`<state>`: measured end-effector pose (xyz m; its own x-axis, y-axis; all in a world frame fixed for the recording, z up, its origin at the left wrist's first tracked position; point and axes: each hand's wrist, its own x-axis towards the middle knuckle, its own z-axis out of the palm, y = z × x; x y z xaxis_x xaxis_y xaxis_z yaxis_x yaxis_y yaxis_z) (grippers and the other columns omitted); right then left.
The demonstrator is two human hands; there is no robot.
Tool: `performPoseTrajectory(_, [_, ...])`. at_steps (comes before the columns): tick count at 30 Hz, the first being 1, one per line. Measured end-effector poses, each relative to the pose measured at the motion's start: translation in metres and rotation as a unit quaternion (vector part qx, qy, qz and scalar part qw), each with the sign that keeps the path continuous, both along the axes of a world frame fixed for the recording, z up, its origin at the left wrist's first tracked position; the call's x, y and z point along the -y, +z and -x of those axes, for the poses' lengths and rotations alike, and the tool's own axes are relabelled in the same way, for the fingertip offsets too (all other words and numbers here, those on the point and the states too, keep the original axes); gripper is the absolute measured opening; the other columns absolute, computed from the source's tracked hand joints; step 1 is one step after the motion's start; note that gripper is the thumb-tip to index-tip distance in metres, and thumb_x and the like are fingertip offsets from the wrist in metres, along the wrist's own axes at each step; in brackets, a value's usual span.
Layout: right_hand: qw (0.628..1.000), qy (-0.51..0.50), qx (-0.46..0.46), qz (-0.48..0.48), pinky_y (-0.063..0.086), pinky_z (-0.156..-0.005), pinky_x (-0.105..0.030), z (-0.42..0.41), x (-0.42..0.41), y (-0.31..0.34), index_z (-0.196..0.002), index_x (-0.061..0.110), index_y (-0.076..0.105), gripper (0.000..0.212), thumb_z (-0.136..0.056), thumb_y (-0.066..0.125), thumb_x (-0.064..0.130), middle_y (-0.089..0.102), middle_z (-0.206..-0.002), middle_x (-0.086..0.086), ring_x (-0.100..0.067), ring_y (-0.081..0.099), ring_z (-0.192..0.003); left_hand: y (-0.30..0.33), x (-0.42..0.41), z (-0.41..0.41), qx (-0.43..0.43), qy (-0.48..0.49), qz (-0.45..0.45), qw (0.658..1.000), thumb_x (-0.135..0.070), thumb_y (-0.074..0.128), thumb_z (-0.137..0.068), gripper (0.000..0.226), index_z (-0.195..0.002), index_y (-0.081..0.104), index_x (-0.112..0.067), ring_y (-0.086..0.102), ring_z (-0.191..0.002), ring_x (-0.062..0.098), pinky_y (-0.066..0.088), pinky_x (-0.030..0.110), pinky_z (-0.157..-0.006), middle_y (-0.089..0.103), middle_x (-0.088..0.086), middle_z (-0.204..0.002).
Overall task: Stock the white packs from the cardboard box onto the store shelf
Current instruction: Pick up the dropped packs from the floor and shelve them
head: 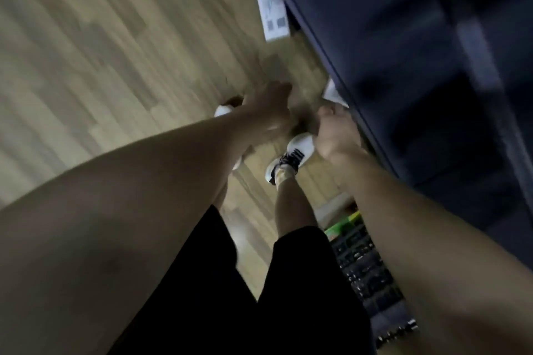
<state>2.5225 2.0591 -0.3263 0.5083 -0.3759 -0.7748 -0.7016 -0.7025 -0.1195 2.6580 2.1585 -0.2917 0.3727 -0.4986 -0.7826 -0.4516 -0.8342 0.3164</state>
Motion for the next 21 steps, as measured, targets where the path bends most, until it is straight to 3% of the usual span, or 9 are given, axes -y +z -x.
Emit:
performPoseTrajectory(5, [0.996, 0.089, -0.021, 0.003, 0.041, -0.105, -0.044, 0.007, -0.01, -0.099, -0.142, 0.015, 0.04, 0.051, -0.094, 0.058, 0.015, 0.033, -0.147, -0.012, -0.033, 0.039, -0.133, -0.109, -0.002, 0.019, -0.007, 0.027, 0.001, 1.0, -0.019, 0.052, -0.092, 0.035, -0.127, 0.052, -0.014, 0.05, -0.124, 0.032, 0.041, 0.038, -0.082, 0.053, 0.013, -0.132])
performPoseTrajectory(11, [0.992, 0.12, -0.015, 0.035, 0.04, -0.102, -0.042, 0.01, 0.016, -0.221, -0.142, 0.014, 0.039, 0.051, -0.093, 0.055, 0.01, 0.033, -0.147, -0.012, -0.033, 0.042, -0.129, -0.238, -0.005, 0.036, -0.009, 0.077, 0.027, 0.997, -0.015, 0.052, -0.091, 0.031, -0.122, 0.053, -0.016, 0.048, -0.121, 0.032, 0.046, 0.042, -0.086, 0.054, 0.01, -0.125])
performPoseTrajectory(14, [0.995, 0.082, -0.015, 0.05, 0.041, -0.095, -0.04, 0.013, 0.031, -0.283, -0.14, 0.011, 0.043, 0.05, -0.092, 0.056, 0.018, 0.041, -0.14, -0.015, -0.035, 0.049, -0.12, -0.297, 0.002, 0.042, -0.01, 0.091, 0.051, 0.995, -0.011, 0.053, -0.09, 0.032, -0.121, 0.054, -0.014, 0.051, -0.117, 0.034, 0.048, 0.043, -0.089, 0.057, 0.012, -0.12])
performPoseTrajectory(18, [0.993, -0.089, -0.034, 0.069, 0.043, -0.094, -0.041, 0.028, 0.032, -0.349, -0.138, 0.006, 0.04, 0.054, -0.093, 0.054, 0.032, 0.042, -0.138, -0.021, -0.037, 0.05, -0.119, -0.353, 0.015, 0.048, -0.026, 0.116, 0.078, 0.99, -0.01, 0.051, -0.09, 0.039, -0.128, 0.052, -0.014, 0.052, -0.117, 0.033, 0.05, 0.044, -0.085, 0.055, 0.01, -0.125])
performPoseTrajectory(21, [0.994, -0.04, 0.003, 0.105, 0.046, -0.09, -0.041, 0.04, 0.03, -0.37, -0.145, 0.014, 0.034, 0.054, -0.095, 0.051, 0.023, 0.043, -0.141, -0.02, -0.037, 0.053, -0.115, -0.377, 0.021, 0.05, -0.02, 0.099, 0.094, 0.99, -0.013, 0.053, -0.09, 0.038, -0.128, 0.053, -0.013, 0.056, -0.113, 0.033, 0.049, 0.041, -0.077, 0.057, 0.011, -0.124])
